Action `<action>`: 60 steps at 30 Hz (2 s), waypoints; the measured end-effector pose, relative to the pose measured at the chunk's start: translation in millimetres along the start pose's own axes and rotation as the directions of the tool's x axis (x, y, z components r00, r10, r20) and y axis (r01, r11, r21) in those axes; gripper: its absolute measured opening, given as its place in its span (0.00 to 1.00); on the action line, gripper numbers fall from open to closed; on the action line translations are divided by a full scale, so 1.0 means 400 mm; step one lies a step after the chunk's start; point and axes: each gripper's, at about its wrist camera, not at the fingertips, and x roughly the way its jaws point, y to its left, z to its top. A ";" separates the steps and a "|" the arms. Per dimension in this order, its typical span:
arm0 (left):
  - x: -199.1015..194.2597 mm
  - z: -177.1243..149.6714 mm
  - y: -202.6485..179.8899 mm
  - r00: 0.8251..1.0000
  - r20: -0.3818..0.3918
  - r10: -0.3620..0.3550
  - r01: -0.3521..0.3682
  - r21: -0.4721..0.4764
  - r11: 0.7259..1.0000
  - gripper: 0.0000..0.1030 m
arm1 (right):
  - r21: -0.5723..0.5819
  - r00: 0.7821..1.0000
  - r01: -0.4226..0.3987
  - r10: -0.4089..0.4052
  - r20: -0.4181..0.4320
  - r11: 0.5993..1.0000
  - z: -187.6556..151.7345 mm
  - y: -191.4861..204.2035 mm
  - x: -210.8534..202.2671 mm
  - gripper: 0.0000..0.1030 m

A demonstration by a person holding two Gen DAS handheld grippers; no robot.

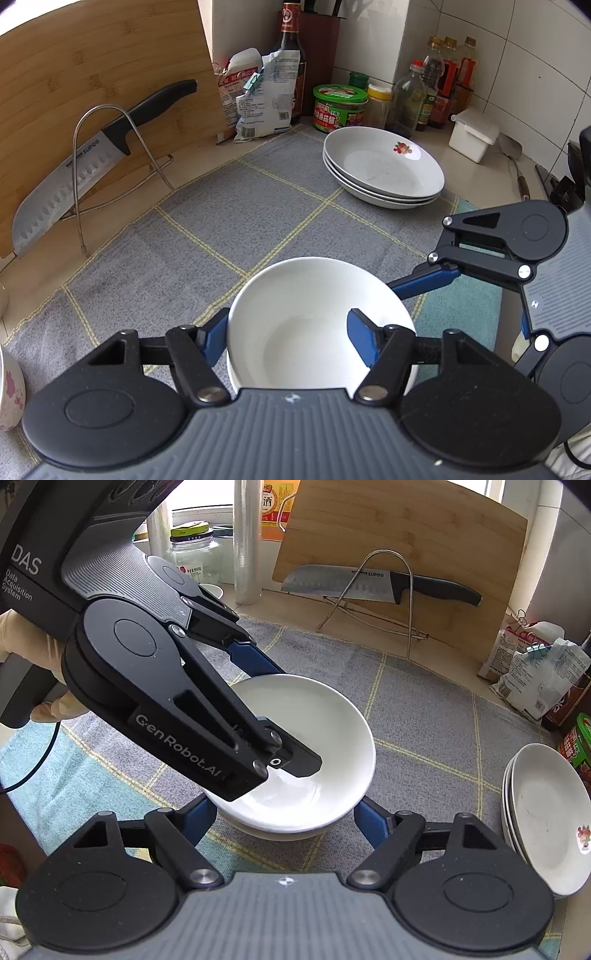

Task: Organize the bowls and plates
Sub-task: 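Lower the floral bowl into the white bowl with the right tool, then open the right tool to release the bowl, then withdraw the right tool toward the remaining floral bowl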

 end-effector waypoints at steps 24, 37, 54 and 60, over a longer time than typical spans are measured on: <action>0.011 -0.009 0.003 1.000 -0.005 0.003 -0.003 -0.013 1.000 0.64 | -0.005 1.000 0.001 -0.001 -0.005 1.000 0.002 0.006 0.009 0.82; -0.040 -0.012 0.013 0.996 0.084 0.040 -0.035 -0.049 0.998 0.82 | 0.001 0.998 -0.003 0.003 0.061 1.000 0.004 0.008 -0.019 1.00; -0.166 -0.175 0.008 0.953 0.169 0.250 -0.205 -0.246 0.947 0.94 | 0.159 0.986 0.113 -0.130 0.101 0.981 -0.032 -0.036 -0.044 1.00; -0.201 -0.229 0.009 0.942 0.186 0.279 -0.218 -0.294 0.931 0.94 | 0.211 0.982 0.116 -0.145 0.123 0.970 -0.026 -0.009 -0.066 1.00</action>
